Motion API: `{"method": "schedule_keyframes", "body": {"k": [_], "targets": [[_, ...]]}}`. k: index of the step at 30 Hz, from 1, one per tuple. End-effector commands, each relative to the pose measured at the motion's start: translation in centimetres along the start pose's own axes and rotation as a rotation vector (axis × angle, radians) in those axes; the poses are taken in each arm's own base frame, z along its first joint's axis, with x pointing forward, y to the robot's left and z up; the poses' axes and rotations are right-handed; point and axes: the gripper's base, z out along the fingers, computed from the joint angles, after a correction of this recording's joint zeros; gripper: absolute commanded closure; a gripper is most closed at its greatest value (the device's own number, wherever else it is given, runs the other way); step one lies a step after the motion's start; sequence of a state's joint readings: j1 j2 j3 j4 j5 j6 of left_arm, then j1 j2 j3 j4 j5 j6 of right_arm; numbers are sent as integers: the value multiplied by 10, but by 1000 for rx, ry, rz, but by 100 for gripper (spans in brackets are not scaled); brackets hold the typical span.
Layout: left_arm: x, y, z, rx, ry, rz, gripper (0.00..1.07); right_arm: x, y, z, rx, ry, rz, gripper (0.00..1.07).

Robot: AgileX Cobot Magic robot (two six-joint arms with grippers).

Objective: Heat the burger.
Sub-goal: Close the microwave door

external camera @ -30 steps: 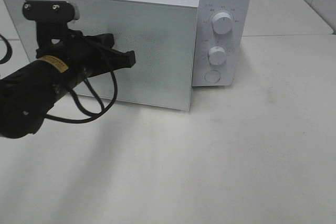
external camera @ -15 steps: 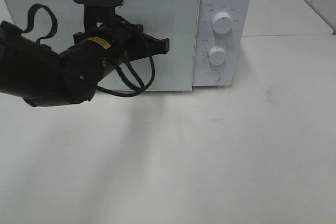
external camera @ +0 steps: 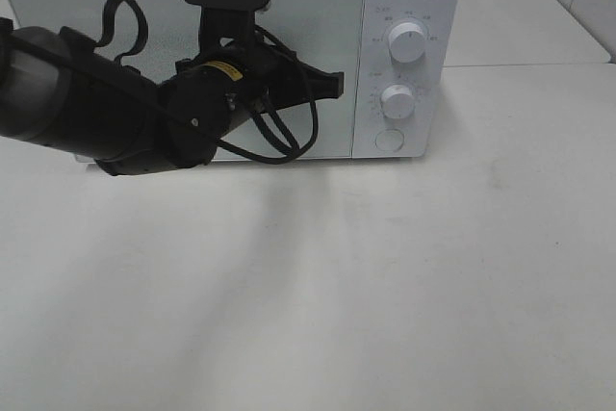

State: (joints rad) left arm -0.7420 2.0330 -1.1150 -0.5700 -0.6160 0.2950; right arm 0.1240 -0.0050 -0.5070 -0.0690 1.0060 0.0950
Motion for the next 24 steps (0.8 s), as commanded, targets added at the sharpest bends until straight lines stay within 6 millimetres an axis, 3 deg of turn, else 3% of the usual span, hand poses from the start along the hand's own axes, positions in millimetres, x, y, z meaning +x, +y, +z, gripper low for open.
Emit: {"method": "schedule_keyframes", "body": {"k": [1,7,9,19,22,23,24], "targets": [[-20,10,3,-55,-99,-46,107,2,0,-3,3,-37,-8,32],[-16,-4,-6,-4,-40,-16,107,2,0,-3,3,-37,-8,32],[-16,-16,-18,49,17,18,107,2,0,-3,2,-37,-7,32],[-9,-22,-51,156,232,29,107,2,0,-3,2,-37,-7,32],[-6,-24,-63,202,331,28,101,2,0,-3,2,-37,-7,32],[-6,-25,-70,237,401,26,84,2,0,-3,2,-37,-7,32],[-6,-25,-70,237,401,26,84,2,0,-3,2,-37,-7,32]]}}
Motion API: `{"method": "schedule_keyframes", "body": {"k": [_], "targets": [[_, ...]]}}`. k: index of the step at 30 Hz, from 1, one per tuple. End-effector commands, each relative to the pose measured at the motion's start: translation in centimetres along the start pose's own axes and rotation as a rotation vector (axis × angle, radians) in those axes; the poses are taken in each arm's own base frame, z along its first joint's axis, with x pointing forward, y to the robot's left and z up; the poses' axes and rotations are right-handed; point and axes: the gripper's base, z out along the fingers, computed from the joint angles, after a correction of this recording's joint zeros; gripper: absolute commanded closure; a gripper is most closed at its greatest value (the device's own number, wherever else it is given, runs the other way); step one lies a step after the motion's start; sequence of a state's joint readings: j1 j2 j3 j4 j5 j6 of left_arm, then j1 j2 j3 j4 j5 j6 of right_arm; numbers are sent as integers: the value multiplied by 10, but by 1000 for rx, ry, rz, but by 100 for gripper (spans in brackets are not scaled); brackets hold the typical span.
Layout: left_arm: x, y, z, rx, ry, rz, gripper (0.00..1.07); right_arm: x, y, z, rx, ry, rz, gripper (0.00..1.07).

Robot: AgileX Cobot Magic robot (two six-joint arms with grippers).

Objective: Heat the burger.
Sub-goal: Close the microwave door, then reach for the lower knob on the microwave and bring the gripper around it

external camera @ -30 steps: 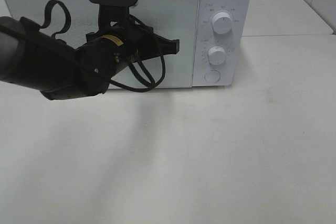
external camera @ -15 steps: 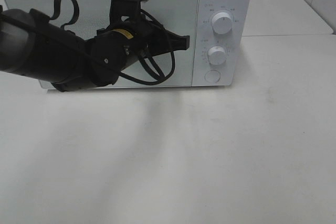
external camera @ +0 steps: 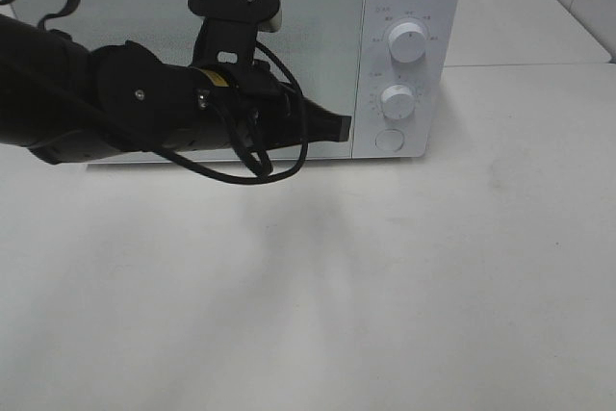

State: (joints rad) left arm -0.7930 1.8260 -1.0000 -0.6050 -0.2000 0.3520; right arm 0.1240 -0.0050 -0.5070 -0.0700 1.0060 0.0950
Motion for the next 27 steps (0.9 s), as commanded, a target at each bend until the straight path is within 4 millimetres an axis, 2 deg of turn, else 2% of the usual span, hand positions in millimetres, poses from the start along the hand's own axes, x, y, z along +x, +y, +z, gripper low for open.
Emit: {"method": "schedule_keyframes", "body": {"k": [1,2,3,4,5,6,11,12,17,18,20,21,22,23,24,26,27], "targets": [[2,-7,-14,67,111,2,74,2,0,-3,1,-37,-7,32],[4,-10,-19,99,168,2,43,2,0,-3,1,-37,-7,32],[4,-10,-19,99,168,2,43,2,0,-3,1,-37,-7,32],[5,-12,-23,118,202,2,16,2,0,-3,1,-37,-7,32],[5,-12,-23,118,202,2,16,2,0,-3,1,-37,-7,32],[5,-12,-25,125,211,4,8,2,0,-3,1,-37,-7,32],[8,-13,-42,183,340,134,6,2,0,-3,1,-37,-7,32],[8,-9,-51,190,388,207,6,2,0,-3,1,-37,-7,32],[4,4,-70,187,487,191,6,2,0,-3,1,-37,-7,32],[1,15,-80,173,527,147,6,2,0,-3,1,-37,-7,32],[-1,23,-84,162,541,122,6,2,0,-3,1,-37,-7,32],[-6,38,-93,137,557,75,6,2,0,-3,1,-37,-7,32],[-6,38,-93,137,557,75,6,2,0,-3,1,-37,-7,32],[-8,46,-99,123,565,50,6,2,0,-3,1,-37,-7,32],[-13,64,-110,93,570,3,6,2,0,-3,1,-37,-7,32],[-15,71,-115,80,575,-18,6,2,0,-3,1,-37,-7,32],[-18,89,-128,48,584,-71,6,2,0,-3,1,-37,-7,32]]}}
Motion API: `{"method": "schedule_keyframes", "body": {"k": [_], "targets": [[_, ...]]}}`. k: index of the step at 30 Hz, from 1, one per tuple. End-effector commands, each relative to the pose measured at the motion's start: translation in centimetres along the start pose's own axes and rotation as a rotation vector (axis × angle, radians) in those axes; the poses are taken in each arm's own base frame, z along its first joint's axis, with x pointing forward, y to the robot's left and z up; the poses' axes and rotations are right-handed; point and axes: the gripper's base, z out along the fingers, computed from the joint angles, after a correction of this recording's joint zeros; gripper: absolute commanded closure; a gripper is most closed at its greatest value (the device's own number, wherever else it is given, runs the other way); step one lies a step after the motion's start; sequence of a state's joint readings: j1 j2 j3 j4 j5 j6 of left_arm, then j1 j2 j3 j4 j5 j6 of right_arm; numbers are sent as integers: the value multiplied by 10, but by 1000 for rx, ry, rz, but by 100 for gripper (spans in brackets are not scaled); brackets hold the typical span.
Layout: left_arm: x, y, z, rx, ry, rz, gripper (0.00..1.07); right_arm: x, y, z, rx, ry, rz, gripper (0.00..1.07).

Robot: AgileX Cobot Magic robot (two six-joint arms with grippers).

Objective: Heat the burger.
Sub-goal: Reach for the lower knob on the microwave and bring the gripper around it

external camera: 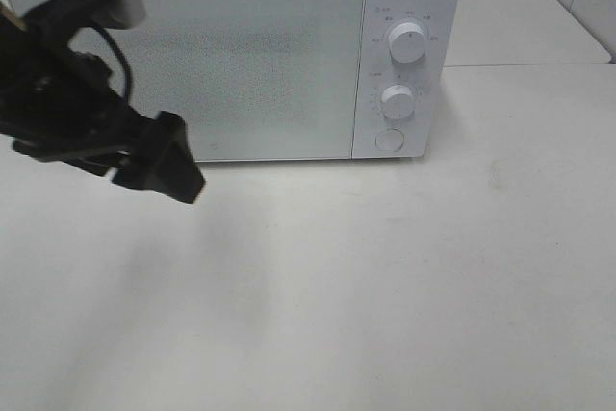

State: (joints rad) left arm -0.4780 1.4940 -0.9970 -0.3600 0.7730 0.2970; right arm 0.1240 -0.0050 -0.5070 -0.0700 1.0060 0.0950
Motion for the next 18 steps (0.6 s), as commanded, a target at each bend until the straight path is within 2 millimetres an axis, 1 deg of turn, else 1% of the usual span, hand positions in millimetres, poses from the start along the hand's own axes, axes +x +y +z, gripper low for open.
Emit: {"method": "schedule_keyframes", "body": {"k": [1,2,3,4,5,6,7,8,9,10,11,13,14,15,16,17,18], "targets": [[10,24,-22,-20,27,-91,6,2,0,-3,1,-37,-7,32],[10,24,-22,-20,27,-91,6,2,0,-3,1,-37,-7,32],[16,38,-35,-35,33,-146,6,2,0,-3,1,-37,-7,32],[16,38,-35,-35,33,-146,6,2,0,-3,1,-37,-7,32],[23,53,-48,-53,32,-208,6,2,0,-3,1,-37,-7,32],[27,59,-54,-60,34,-237,6,2,0,-3,1,-37,-7,32],[35,71,-67,-78,40,-292,6,2,0,-3,1,-37,-7,32],[35,71,-67,-78,40,-292,6,2,0,-3,1,-37,-7,32],[39,76,-72,-85,46,-314,6,2,0,-3,1,-37,-7,32],[48,84,-82,-96,57,-364,6,2,0,-3,1,-37,-7,32],[48,84,-82,-96,57,-364,6,2,0,-3,1,-37,-7,32],[58,92,-93,-111,65,-429,6,2,0,-3,1,-37,-7,32],[58,92,-93,-111,65,-429,6,2,0,-3,1,-37,-7,32],[65,97,-103,-131,56,-490,6,2,0,-3,1,-37,-7,32],[65,97,-103,-131,56,-490,6,2,0,-3,1,-37,-7,32],[69,96,-112,-154,34,-514,6,2,0,-3,1,-37,-7,32],[70,95,-115,-168,28,-514,6,2,0,-3,1,-37,-7,32]]}}
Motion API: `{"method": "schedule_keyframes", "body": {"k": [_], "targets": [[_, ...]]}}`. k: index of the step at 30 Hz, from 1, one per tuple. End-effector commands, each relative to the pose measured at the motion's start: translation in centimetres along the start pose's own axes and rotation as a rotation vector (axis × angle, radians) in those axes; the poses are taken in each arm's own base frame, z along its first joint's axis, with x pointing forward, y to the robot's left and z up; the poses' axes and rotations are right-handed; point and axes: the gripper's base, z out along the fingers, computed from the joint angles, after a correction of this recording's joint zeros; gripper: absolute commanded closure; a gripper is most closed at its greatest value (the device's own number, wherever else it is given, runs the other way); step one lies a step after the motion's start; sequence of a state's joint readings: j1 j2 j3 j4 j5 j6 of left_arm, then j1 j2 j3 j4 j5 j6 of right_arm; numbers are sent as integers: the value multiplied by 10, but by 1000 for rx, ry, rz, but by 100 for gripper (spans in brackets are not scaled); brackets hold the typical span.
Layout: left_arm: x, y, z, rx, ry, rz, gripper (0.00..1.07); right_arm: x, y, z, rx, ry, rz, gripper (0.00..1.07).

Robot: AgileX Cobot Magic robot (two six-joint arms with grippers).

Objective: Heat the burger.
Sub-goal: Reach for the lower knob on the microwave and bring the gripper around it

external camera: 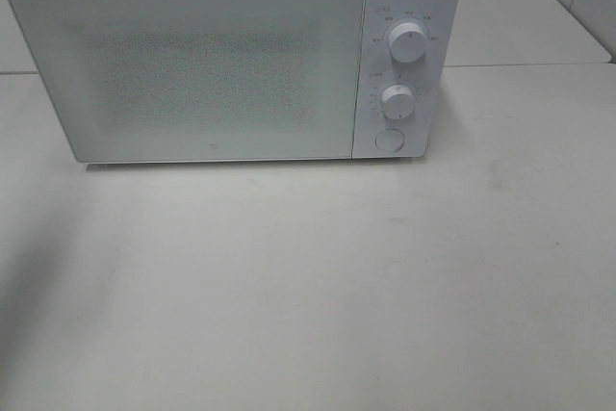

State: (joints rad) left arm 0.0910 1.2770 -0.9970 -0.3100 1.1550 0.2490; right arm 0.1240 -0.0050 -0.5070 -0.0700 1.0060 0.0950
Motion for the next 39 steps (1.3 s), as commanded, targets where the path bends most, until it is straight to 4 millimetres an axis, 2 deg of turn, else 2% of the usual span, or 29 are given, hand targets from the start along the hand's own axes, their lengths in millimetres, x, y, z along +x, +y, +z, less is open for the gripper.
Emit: {"method": "schedule_keyframes", "body": {"k": [1,3,4,6,7,9,10,12,14,15,16,18,19,21,22,24,25,27,28,30,33,35,39], "targets": [[7,2,-9,-15,-12,-36,6,2,0,-3,1,-37,-7,32],[16,1,-23,-58,-36,-44,6,2,0,-3,1,-37,-7,32],[16,1,-23,-58,-36,-44,6,2,0,-3,1,-37,-7,32],[36,-2,-33,-100,-68,-47,6,2,0,-3,1,-37,-7,32],[36,-2,-33,-100,-68,-47,6,2,0,-3,1,-37,-7,32],[54,-2,-31,-123,-81,-52,6,2,0,-3,1,-37,-7,32],[54,-2,-31,-123,-81,-52,6,2,0,-3,1,-37,-7,32],[76,-3,-29,-135,-102,-53,6,2,0,-3,1,-37,-7,32],[83,-4,-28,-136,-106,-52,6,2,0,-3,1,-37,-7,32],[97,-5,-25,-136,-115,-50,6,2,0,-3,1,-37,-7,32],[97,-5,-25,-136,-115,-50,6,2,0,-3,1,-37,-7,32],[118,-7,-22,-138,-141,-44,6,2,0,-3,1,-37,-7,32],[118,-7,-22,-138,-141,-44,6,2,0,-3,1,-37,-7,32],[136,-10,-25,-148,-217,-29,6,2,0,-3,1,-37,-7,32],[136,-10,-25,-148,-217,-29,6,2,0,-3,1,-37,-7,32],[153,-13,-27,-154,-285,-13,6,2,0,-3,1,-37,-7,32],[153,-13,-27,-154,-285,-13,6,2,0,-3,1,-37,-7,32],[168,-17,-33,-167,-395,10,6,2,0,-3,1,-37,-7,32],[168,-17,-33,-167,-395,10,6,2,0,-3,1,-37,-7,32],[181,-21,-38,-176,-503,31,6,2,0,-3,1,-37,-7,32],[186,-21,-38,-179,-539,37,6,2,0,-3,1,-37,-7,32],[202,-24,-40,-188,-666,52,6,2,0,-3,1,-37,-7,32],[214,-26,-44,-192,-744,56,6,2,0,-3,1,-37,-7,32]]}}
